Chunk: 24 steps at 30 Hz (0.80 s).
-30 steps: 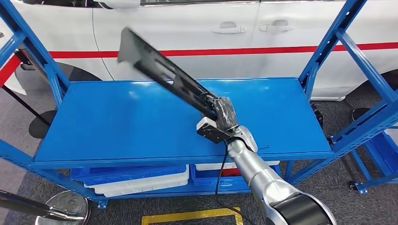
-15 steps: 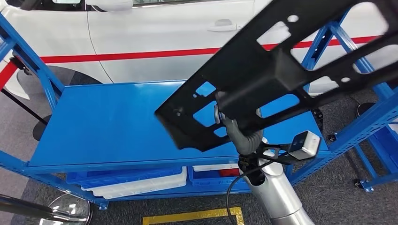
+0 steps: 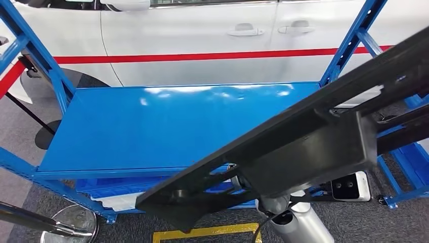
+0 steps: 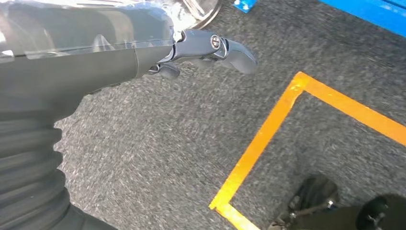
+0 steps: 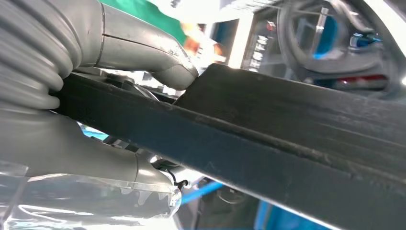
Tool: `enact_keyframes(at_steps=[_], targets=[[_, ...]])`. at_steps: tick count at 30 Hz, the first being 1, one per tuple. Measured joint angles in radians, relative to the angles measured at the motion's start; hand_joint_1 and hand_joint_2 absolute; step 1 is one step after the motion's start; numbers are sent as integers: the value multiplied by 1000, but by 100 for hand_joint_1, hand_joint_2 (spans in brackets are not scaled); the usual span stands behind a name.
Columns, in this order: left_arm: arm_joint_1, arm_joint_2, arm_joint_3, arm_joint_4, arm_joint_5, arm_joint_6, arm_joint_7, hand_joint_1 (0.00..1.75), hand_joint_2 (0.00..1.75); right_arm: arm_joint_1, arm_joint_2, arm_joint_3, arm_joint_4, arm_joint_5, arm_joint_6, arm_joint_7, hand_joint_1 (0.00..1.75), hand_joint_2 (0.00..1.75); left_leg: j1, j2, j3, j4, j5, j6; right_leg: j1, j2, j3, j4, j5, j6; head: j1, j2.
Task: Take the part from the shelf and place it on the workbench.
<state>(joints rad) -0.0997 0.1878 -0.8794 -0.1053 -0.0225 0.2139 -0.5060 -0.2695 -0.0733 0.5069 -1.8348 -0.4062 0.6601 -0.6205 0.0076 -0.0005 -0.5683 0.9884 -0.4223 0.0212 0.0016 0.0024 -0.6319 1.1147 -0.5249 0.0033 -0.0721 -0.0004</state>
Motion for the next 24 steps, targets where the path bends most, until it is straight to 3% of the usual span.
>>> enact_keyframes(at_steps=[2, 3, 4, 5, 7, 8, 9, 12, 13, 15, 17, 18, 19, 20, 22, 24], targets=[[0, 1, -9, 0, 0, -2, 8, 0, 175, 17, -11, 0, -3, 47, -30, -2, 175, 175, 0, 1, -20, 0, 13, 2, -7, -1, -39, 124, -78, 10, 0, 0], [0, 1, -15, 0, 0, -6, 13, 0, 175, 30, -14, -1, -7, 77, -50, -2, 175, 175, 1, 1, -30, 2, 20, 1, -11, -1, -45, 164, -94, 14, 0, 0], [0, 1, -22, 0, 0, -10, 19, 0, 175, 45, -15, -4, -14, 107, -67, -3, 175, 175, 2, 1, -41, 4, 27, -1, -15, -1, -34, 169, -90, 18, 0, 0], [0, 2, -28, 0, 0, -15, 26, 0, 175, 57, -15, -7, -25, 134, -81, -3, 175, 175, 3, 1, -51, 7, 33, -4, -19, -2, -3, 135, -69, 21, 0, 0], [0, 3, -39, 0, 0, -23, 45, 0, 175, 74, -15, -11, -51, 176, -100, -3, 175, 175, 5, 0, -70, 17, 42, -13, -24, -3, 90, -3, -25, 24, 0, 0], [0, 4, -44, 0, 0, -26, 57, 0, 175, 81, -15, -11, -63, 190, -107, -3, 175, 175, 5, 0, -75, 21, 46, -19, -23, -1, 123, -57, -13, 20, 0, 0], [0, 6, -48, 0, 0, -29, 68, 0, 175, 88, -16, -11, -73, 199, -113, -3, 175, 175, 4, 0, -78, 24, 51, -26, -21, 1, 142, -91, -10, 15, 0, 0], [-1, 9, -58, 0, 0, -37, 90, 0, 175, 102, -17, -11, -90, 210, -123, -3, 175, 175, 6, -3, -82, 17, 70, -49, -16, 3, 131, -100, 2, -11, 0, 0], [-1, 9, -62, 0, 0, -38, 92, 0, 175, 104, -17, -10, -94, 212, -126, -3, 175, 175, 8, -3, -89, 23, 61, -55, -16, 2, 123, -103, 13, -20, 0, 0], [-1, 10, -68, 0, -1, -39, 95, 0, 175, 106, -17, -10, -102, 218, -130, -3, 175, 175, 12, -4, -119, 91, -13, -63, -18, -2, 101, -108, 38, -34, 0, 0], [-1, 9, -72, 0, -1, -44, 99, 0, 175, 110, -18, -10, -107, 228, -134, -3, 175, 175, 13, -3, -152, 224, -113, -68, -13, -4, 75, -109, 59, -41, 0, 0], [-2, 9, -74, 0, 0, -49, 102, 0, 175, 112, -19, -10, -109, 235, -135, -3, 175, 175, 13, -3, -157, 281, -137, -68, -9, -4, 62, -108, 68, -43, 0, 0], [-3, 8, -78, 0, 0, -55, 104, 0, 175, 115, -21, -10, -111, 244, -137, -3, 175, 175, 12, -3, -151, 314, -141, -67, -4, -5, 49, -106, 78, -44, 0, 0], [-5, 6, -84, 0, 0, -61, 105, 0, 175, 116, -24, -10, -115, 254, -139, -3, 175, 175, 11, -3, -127, 313, -126, -62, 1, -5, 36, -105, 88, -45, 0, 0], [-11, 4, -96, 0, 0, -72, 105, 0, 175, 118, -31, -10, -126, 270, -146, -3, 175, 175, 3, -4, -29, 201, -84, -41, 9, -4, 15, -103, 105, -46, 0, 0], [-20, 4, -107, 0, 0, -77, 104, 0, 175, 119, -37, -10, -138, 278, -151, -3, 175, 175, -7, -4, 74, 53, -86, -21, 14, -5, 4, -103, 121, -41, 0, 0]])
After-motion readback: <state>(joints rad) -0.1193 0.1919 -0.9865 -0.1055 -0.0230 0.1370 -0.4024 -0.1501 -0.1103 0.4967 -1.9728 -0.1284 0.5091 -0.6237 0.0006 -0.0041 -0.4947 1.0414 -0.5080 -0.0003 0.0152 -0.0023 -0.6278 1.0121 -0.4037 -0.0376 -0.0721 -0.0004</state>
